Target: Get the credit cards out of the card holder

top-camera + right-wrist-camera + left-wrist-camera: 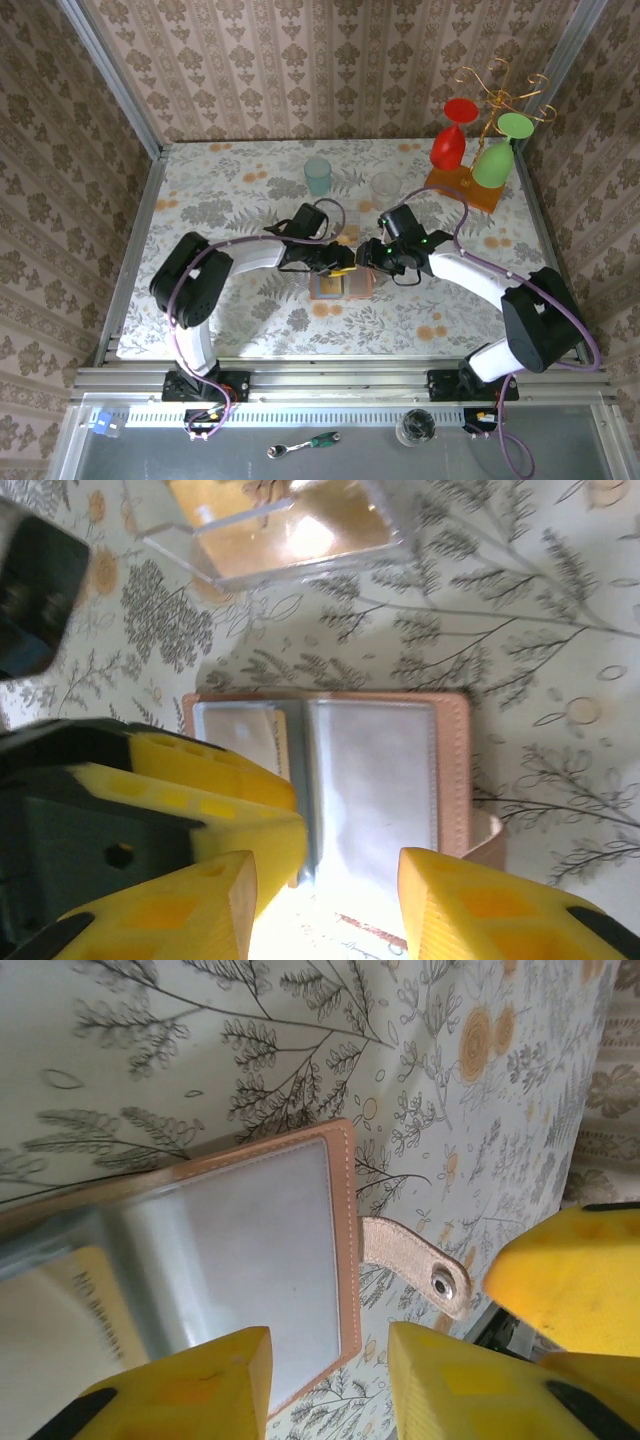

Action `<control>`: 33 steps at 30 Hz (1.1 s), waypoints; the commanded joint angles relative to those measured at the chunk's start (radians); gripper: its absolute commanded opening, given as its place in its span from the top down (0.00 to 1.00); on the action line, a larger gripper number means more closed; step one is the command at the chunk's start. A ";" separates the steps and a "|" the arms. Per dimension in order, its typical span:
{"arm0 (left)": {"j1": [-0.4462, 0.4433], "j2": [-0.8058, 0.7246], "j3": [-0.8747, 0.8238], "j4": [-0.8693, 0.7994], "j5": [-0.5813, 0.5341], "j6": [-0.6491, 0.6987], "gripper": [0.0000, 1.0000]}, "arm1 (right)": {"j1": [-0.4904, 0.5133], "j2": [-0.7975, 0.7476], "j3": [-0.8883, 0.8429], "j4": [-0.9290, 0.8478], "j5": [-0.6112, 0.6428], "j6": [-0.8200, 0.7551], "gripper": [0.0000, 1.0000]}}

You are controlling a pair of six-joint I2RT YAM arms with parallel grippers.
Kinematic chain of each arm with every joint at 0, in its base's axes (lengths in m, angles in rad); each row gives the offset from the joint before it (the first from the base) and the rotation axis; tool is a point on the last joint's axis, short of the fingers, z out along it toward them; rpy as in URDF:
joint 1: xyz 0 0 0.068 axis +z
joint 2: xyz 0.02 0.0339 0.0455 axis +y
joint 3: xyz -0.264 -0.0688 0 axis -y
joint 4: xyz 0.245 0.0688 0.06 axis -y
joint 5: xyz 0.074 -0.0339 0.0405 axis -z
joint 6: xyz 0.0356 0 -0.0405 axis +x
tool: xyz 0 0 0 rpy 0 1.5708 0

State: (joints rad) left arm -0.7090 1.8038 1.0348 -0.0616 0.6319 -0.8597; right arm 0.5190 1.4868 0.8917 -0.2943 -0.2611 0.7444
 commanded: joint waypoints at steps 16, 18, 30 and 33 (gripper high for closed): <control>0.116 -0.173 -0.234 -0.004 -0.070 0.036 0.84 | 0.085 0.225 0.121 0.079 -0.100 0.038 0.63; 0.115 -0.157 -0.239 0.003 -0.065 0.034 0.87 | 0.085 0.237 0.119 0.089 -0.112 0.039 0.66; 0.116 -0.119 -0.227 -0.044 -0.091 0.062 0.97 | 0.087 0.281 0.107 0.122 -0.156 0.045 0.70; 0.116 -0.110 -0.230 -0.046 -0.092 0.063 0.98 | 0.087 0.290 0.108 0.127 -0.161 0.047 0.70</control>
State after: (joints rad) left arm -0.5983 1.6730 0.8051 -0.0807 0.5514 -0.8230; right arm 0.6003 1.7531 0.9916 -0.1810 -0.3985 0.7788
